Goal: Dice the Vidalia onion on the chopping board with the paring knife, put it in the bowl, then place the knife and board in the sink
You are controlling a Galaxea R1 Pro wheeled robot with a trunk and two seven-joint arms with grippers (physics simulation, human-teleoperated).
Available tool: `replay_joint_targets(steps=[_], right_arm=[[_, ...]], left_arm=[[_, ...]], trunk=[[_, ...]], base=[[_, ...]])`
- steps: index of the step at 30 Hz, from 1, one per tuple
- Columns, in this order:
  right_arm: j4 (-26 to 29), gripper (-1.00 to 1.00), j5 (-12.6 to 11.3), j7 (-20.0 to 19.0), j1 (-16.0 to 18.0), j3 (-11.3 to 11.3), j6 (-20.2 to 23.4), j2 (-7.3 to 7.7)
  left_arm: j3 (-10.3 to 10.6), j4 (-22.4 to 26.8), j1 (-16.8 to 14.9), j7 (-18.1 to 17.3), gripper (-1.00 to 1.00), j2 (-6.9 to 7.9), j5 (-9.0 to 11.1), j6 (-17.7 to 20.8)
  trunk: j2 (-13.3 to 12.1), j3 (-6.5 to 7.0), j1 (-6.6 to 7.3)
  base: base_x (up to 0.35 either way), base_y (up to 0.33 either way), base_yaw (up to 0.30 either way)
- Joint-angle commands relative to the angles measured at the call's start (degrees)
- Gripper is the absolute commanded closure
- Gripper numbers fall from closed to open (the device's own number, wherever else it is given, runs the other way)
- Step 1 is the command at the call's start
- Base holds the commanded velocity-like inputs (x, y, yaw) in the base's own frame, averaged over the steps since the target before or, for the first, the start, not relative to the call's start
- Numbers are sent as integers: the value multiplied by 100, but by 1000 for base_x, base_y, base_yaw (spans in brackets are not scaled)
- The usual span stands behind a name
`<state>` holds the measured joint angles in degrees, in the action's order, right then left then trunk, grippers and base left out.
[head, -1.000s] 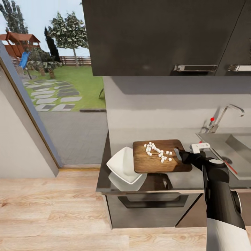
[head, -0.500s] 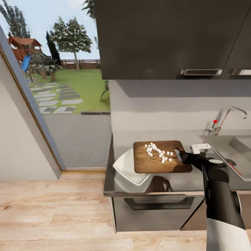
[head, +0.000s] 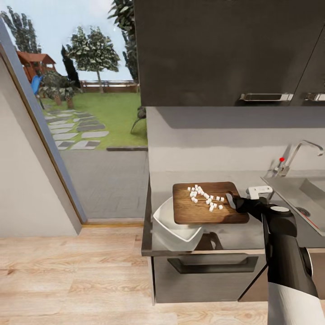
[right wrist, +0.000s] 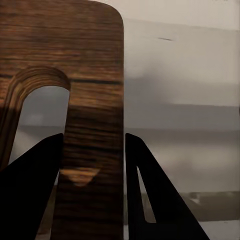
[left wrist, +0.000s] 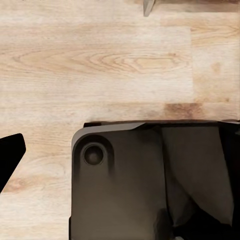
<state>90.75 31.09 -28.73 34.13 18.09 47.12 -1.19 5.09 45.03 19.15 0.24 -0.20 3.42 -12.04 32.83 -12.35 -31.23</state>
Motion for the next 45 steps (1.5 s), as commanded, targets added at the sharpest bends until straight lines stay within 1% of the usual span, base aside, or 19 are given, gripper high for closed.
replay_joint_targets(steps=[1, 4, 6, 7, 10, 15, 20, 31, 45], right_arm=[[6, 100, 57, -61, 6, 10, 6, -5], [5, 100, 52, -62, 6, 13, 1, 13], [30, 100, 16, -126, 68, -15, -31, -53], [30, 100, -85, -160, 68, -10, -20, -86], [31, 100, -114, -202, 70, 6, -13, -172], [31, 100, -128, -193, 69, 26, -159, -320], [31, 100, -126, -172, 68, 50, -171, -308], [39, 100, -87, -151, 68, 23, -160, -295], [31, 100, -86, -150, 69, 19, -163, -296]], left_arm=[[10, 9, 1, 3, -100, 2, 36, -10], [10, 7, 1, 3, -100, 2, 36, -14], [10, -7, 9, -15, -100, 40, 19, -17], [10, -6, 9, -15, -100, 41, 19, -17], [10, -11, 7, -17, -100, 44, 19, -18], [10, -105, 1, -15, -100, 46, 18, -18], [10, -116, 1, -15, -100, 46, 18, -18], [10, -113, 1, -15, -100, 46, 18, -18], [10, -118, 1, -15, -100, 46, 18, -17]], trunk=[[8, -8, -2], [8, -7, -2], [8, -7, -2], [8, -7, -2], [8, -7, -2], [8, -7, -2], [8, -7, -2], [8, -7, -2], [8, -7, -2]], base=[[0, 0, 0], [0, 0, 0], [0, 0, 0], [0, 0, 0], [0, 0, 0], [0, 0, 0], [0, 0, 0], [4, 7, 0], [143, 190, 0]])
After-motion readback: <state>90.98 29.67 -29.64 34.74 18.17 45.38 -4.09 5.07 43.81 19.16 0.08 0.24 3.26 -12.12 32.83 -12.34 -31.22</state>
